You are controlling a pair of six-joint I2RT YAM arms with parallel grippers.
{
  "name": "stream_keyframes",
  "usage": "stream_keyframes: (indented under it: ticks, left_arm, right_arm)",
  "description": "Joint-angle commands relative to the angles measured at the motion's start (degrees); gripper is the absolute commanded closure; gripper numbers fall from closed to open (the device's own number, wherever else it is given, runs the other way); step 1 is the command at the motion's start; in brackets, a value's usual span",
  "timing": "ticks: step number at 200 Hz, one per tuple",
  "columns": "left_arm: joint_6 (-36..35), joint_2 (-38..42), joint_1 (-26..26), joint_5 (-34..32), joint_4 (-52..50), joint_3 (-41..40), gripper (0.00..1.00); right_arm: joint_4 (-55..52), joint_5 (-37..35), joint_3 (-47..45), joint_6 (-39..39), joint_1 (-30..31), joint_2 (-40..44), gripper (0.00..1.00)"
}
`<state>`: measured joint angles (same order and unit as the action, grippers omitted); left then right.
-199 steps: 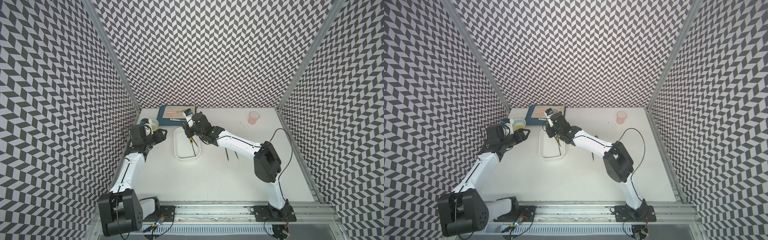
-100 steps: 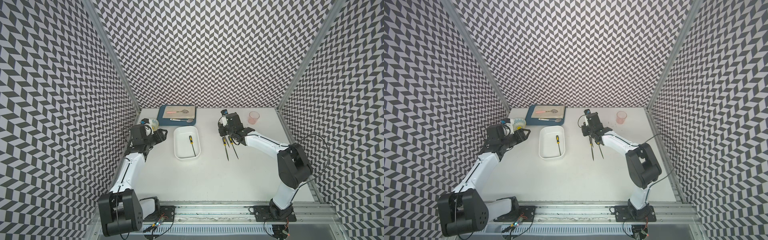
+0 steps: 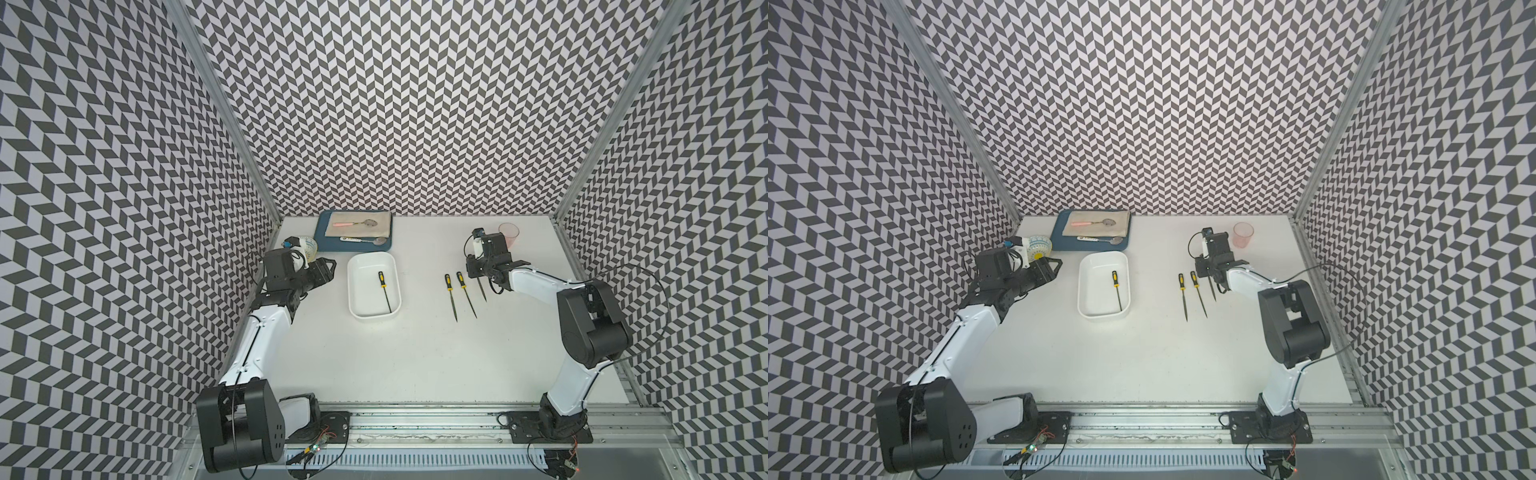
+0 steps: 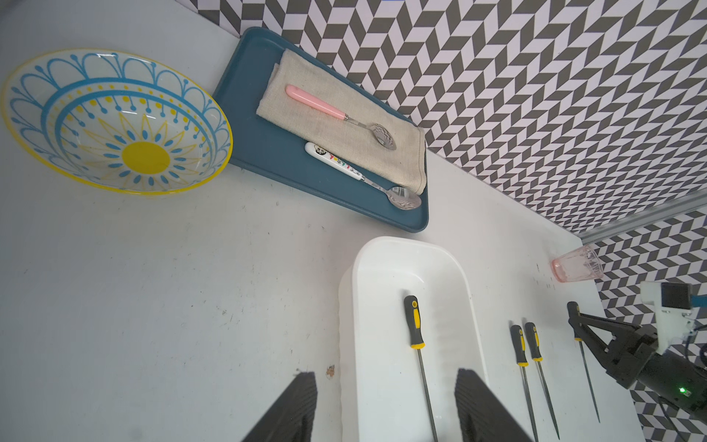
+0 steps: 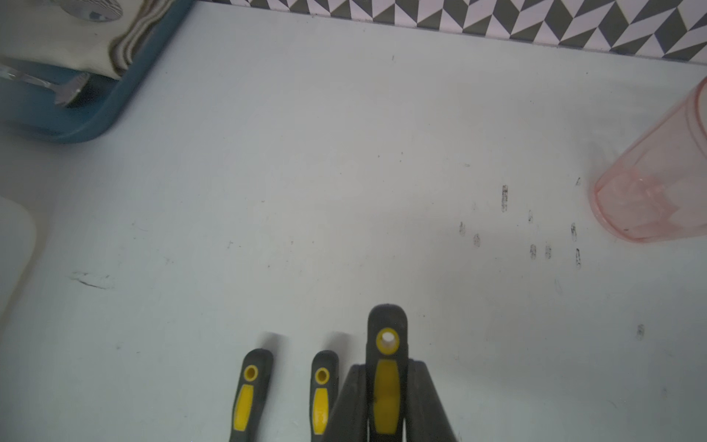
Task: Take the file tool out of the storage box
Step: Place the file tool at the center of the board.
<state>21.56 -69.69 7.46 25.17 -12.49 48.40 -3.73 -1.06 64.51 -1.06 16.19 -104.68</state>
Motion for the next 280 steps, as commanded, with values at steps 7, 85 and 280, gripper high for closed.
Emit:
stream_keyframes:
  ticks: [7, 85, 280]
  left_arm:
    - [-0.9, 0.5, -0.4, -0.6, -0.3, 0.0, 0.37]
    - [-0.9, 0.3, -0.4, -0.6, -0.3, 0.1, 0.37]
    - [-1.0, 0.2, -0.4, -0.6, -0.3, 0.3, 0.37]
  right_arm:
    - [3.7, 2.6, -1.1, 0.5, -1.5, -2.2, 1.0]
    - [0.1, 3.8, 1.2, -3.7, -1.9, -5.2, 1.0]
    - [-4.4, 1.6, 4.0, -4.6, -1.8, -8.6, 0.94]
